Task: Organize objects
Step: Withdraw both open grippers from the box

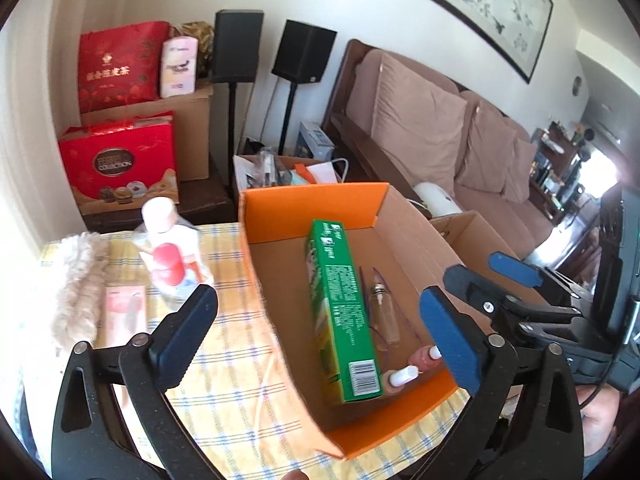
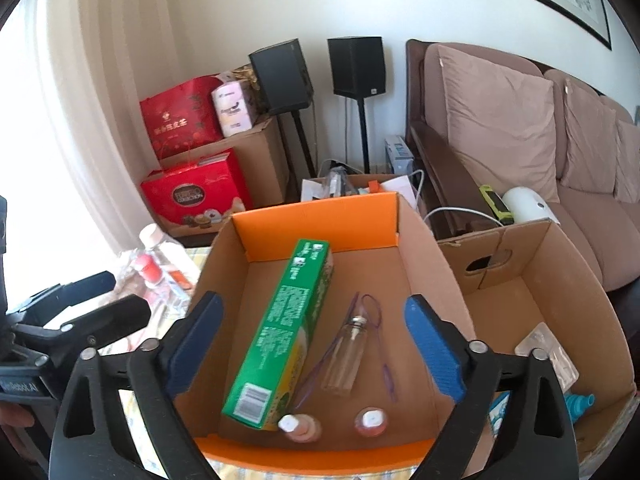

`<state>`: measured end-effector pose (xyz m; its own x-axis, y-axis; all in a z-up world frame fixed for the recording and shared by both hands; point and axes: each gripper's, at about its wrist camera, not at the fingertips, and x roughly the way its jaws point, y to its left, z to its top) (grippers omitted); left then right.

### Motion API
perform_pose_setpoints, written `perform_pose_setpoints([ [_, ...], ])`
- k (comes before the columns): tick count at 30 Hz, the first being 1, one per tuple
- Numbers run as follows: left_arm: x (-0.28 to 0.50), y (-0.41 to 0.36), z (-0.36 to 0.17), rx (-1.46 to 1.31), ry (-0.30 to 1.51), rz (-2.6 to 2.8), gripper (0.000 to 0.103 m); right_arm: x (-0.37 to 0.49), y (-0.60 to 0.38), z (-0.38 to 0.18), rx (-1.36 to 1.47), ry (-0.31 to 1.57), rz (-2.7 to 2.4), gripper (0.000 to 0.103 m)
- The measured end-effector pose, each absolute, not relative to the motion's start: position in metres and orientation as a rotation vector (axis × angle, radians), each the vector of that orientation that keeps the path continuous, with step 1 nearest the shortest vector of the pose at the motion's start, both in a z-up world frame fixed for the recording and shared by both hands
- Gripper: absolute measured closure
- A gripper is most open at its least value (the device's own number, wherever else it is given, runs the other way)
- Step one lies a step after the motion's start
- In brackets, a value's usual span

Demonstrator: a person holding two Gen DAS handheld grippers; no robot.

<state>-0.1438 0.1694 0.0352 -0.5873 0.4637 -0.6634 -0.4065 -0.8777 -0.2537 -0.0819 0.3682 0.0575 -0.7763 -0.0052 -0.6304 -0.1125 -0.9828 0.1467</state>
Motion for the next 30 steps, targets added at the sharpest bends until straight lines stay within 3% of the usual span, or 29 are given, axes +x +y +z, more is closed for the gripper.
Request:
perform_pose_setpoints([
  [17, -0.114, 0.092, 0.046, -1.042, -0.065, 2.542, 0.0, -0.072, 0.299, 0.072, -1.031, 0.149, 2.969, 0.0],
  [30, -0.108, 0.011, 0.046, -1.04, -0.152, 2.63, 0.0, -0.082, 0.246, 0.067, -1.101, 0.151, 3.065, 0.0],
])
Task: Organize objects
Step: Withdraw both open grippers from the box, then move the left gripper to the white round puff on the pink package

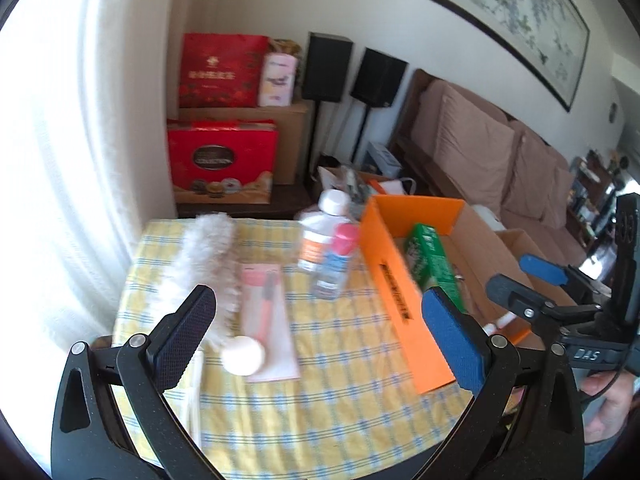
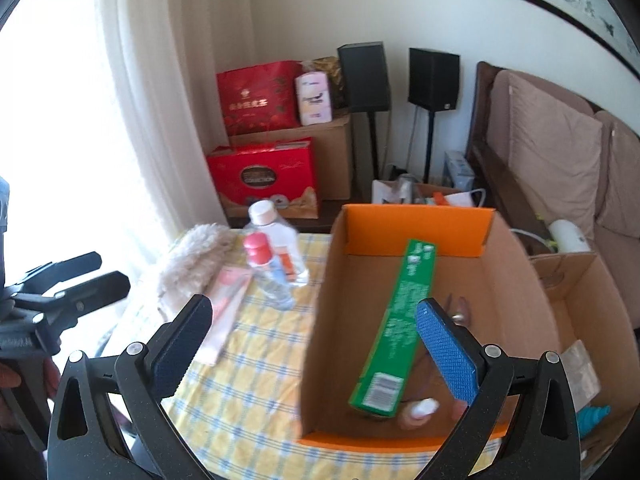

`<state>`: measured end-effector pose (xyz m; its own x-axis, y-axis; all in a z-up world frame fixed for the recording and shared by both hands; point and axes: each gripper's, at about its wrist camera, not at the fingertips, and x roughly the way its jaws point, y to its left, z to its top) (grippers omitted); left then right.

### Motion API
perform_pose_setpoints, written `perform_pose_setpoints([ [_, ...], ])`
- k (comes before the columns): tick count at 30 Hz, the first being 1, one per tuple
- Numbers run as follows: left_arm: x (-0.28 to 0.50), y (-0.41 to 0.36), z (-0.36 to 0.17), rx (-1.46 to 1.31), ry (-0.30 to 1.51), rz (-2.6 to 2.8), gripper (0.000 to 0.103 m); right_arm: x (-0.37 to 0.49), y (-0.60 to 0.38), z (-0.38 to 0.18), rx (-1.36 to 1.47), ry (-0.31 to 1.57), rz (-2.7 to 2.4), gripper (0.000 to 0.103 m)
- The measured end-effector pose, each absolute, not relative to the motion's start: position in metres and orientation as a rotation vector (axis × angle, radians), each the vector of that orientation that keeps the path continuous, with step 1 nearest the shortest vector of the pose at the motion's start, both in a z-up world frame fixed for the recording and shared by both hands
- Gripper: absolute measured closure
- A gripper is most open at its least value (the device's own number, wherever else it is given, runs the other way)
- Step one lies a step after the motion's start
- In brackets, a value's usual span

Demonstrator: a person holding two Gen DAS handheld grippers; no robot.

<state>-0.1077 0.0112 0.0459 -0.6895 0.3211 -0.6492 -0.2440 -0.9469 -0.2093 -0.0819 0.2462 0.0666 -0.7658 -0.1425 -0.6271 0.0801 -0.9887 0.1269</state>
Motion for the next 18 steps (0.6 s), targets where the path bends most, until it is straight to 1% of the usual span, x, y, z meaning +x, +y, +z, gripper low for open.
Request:
perform_pose_setpoints([
  [4, -0.107, -0.015, 0.037, -1.061, -0.148, 2.687, 0.0, -0.086, 0.224, 0.059, 1.024, -0.111, -2.8, 0.0],
  [10, -0.111, -0.049, 0.012, -1.125, -0.195, 2.694, 0.0, -0.094, 0.2, 0.047, 1.03, -0.106, -2.751, 0.0],
  [16, -0.115, -0.075, -0.02, -1.201, -0.277, 2.674, 0.0, -0.1, 0.176, 0.032, 1.037, -0.092, -2.694, 0.001],
  [18, -0.115, -0.079, -0.03, -1.216, -0.299, 2.664, 0.002, -0.103, 0.168, 0.024, 1.053, -0.079, -2.676, 0.001],
])
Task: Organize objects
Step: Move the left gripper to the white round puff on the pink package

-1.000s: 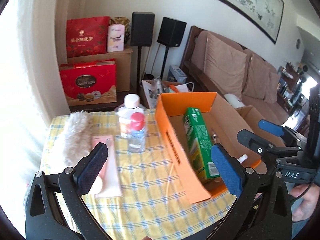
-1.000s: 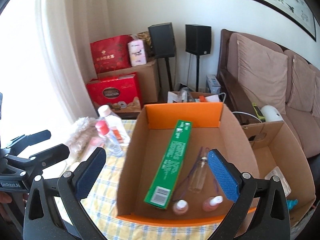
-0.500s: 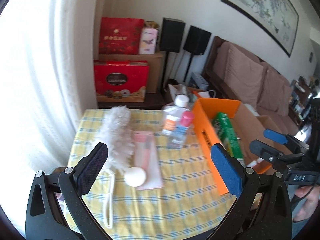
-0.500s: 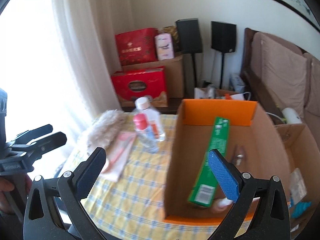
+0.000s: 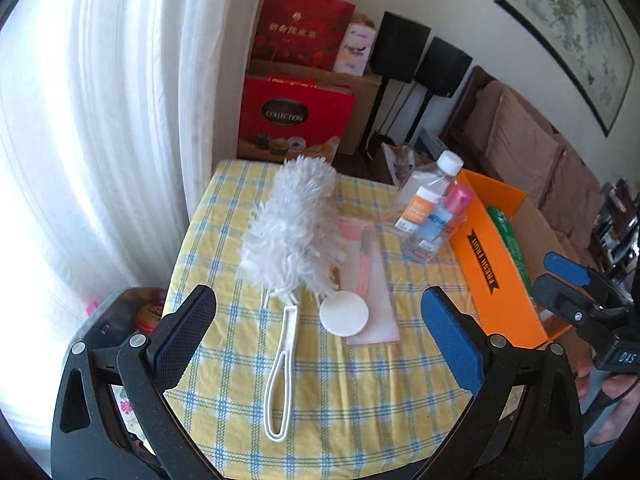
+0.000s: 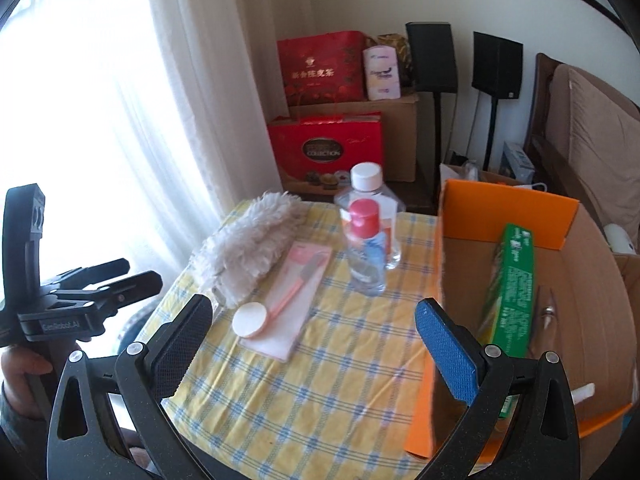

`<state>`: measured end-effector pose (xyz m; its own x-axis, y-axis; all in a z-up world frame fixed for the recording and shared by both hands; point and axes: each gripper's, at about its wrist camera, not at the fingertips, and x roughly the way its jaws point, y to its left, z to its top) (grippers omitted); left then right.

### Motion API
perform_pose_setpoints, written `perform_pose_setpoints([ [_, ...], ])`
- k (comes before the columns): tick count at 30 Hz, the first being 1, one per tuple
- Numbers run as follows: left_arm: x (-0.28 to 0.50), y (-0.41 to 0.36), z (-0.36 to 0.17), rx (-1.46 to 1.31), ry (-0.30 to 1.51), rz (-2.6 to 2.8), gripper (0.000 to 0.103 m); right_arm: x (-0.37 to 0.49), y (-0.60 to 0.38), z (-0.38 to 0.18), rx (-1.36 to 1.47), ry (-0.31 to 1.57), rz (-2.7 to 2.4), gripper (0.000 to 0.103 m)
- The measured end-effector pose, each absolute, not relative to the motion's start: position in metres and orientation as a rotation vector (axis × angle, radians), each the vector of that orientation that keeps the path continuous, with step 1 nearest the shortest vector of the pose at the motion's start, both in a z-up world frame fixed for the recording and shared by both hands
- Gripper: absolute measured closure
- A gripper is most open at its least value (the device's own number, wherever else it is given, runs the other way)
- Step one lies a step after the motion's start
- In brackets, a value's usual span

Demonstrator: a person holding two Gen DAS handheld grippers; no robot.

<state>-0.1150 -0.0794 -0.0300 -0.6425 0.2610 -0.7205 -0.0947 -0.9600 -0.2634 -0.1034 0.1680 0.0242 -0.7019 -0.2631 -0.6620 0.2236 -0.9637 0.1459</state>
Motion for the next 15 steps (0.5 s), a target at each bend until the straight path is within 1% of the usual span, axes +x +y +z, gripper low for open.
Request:
perform_pose_setpoints([
  [5, -0.112, -0.076, -0.053, -1.237, -0.276, 2.622, 0.008, -0.109, 0.157, 0.007, 1.078, -0.067, -2.671, 0.004],
  [7, -0.112, -0.07, -0.06, -1.243, -0.256, 2.603, 0.011, -0.109, 0.157, 0.003, 1.082, -0.089, -2.677, 0.008],
  [9, -0.113, -0.062, -0.068, -1.252, -0.238, 2.58, 0.016, -0.108, 0.159, 0.001, 1.079, -0.117, -2.683, 0.009],
  [11, -0.116, -0.051, -0.075, -1.268, -0.204, 2.559, 0.027, -0.106, 0.162, 0.001, 1.074, -0.136, -2.693, 0.01],
  [12, -0.118, -0.046, -0.077, -1.276, -0.185, 2.551, 0.03, -0.105, 0.165, 0.002, 1.075, -0.145, -2.694, 0.011],
  [14, -0.123, -0.035, -0.084, -1.292, -0.151, 2.533, 0.039, -0.106, 0.169, 0.001, 1.081, -0.165, -2.694, 0.014],
  [15, -0.125, -0.031, -0.086, -1.297, -0.141, 2.529, 0.041, -0.107, 0.172, 0.0, 1.088, -0.175, -2.69, 0.015],
])
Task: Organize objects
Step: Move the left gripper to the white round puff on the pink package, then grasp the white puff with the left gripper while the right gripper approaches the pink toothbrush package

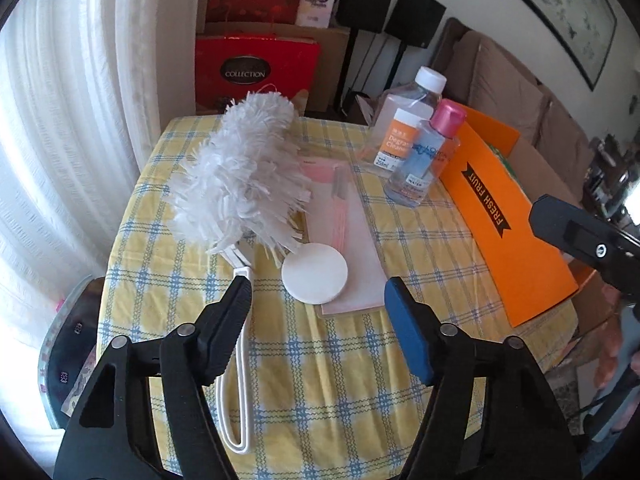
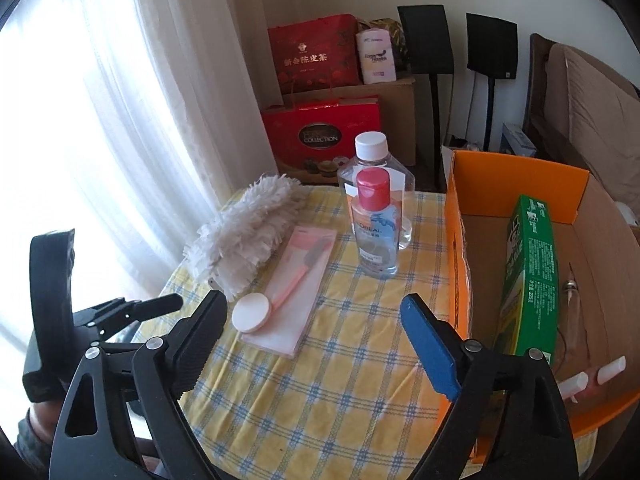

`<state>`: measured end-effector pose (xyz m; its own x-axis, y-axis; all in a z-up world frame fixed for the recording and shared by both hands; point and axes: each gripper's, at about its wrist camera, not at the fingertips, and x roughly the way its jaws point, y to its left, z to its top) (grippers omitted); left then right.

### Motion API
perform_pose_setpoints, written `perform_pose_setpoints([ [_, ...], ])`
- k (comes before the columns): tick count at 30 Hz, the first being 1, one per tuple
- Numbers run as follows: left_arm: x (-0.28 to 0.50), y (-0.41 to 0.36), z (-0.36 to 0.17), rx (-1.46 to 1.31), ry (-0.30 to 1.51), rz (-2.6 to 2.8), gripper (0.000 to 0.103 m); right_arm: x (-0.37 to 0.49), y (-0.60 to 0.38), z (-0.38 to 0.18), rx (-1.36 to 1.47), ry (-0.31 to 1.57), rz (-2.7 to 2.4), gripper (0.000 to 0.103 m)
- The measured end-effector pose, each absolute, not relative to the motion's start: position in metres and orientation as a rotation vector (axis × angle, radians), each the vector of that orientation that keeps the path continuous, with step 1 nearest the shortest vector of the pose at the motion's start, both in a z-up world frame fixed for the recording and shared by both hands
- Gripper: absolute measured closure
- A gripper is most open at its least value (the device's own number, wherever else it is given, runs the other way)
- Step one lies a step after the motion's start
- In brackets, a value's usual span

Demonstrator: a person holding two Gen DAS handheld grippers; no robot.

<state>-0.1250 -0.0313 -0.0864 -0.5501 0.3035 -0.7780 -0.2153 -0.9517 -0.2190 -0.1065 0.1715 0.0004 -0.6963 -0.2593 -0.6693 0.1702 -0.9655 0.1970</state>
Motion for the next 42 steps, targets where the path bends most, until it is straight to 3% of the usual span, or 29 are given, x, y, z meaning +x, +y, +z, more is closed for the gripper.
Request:
perform_pose_setpoints([
  [7, -0.147, -0.011, -0.104, -1.345, -0.077, 2.498, 0.051, -0.111, 0.18, -0.005, 1.119, -0.225, -2.676, 0.022],
  [18, -0.163, -0.005, -0.127, -1.4, -0.055, 2.494, 0.053, -0.112, 0.179, -0.01, 1.128, -0.23, -2.655, 0.022],
  [20, -0.163, -0.005, -0.127, -1.396, -0.047, 2.514, 0.065, -0.111, 0.179, -0.013, 1.133, -0.236, -2.651, 0.022],
  [24, -0.16, -0.012, -0.125, -1.371, -0.077, 2.515, 0.079, -0.112, 0.178, -0.017, 1.139, -0.246, -2.644, 0.022],
  [25, -0.158, -0.013, -0.124, -1.36, -0.093, 2.51, 0.091, -0.111, 0.177, -0.017, 1.139, -0.249, -2.643, 0.022],
  [26, -0.155, -0.014, -0.121, -1.347, -0.113, 2.507, 0.096, -0.112, 0.177, -0.018, 1.14, -0.251, -2.641, 0.022],
  [31, -0.145, -0.015, -0.111, -1.316, -0.137, 2.508, 0.098, -0.113, 0.171, -0.02, 1.149, -0.263, -2.617, 0.022],
  [42, -0.113, -0.067, -0.071, -1.2, -0.418, 2.489, 0.098, -0.138, 0.152, -0.05, 1.259, -0.293, -2.52, 0.022],
])
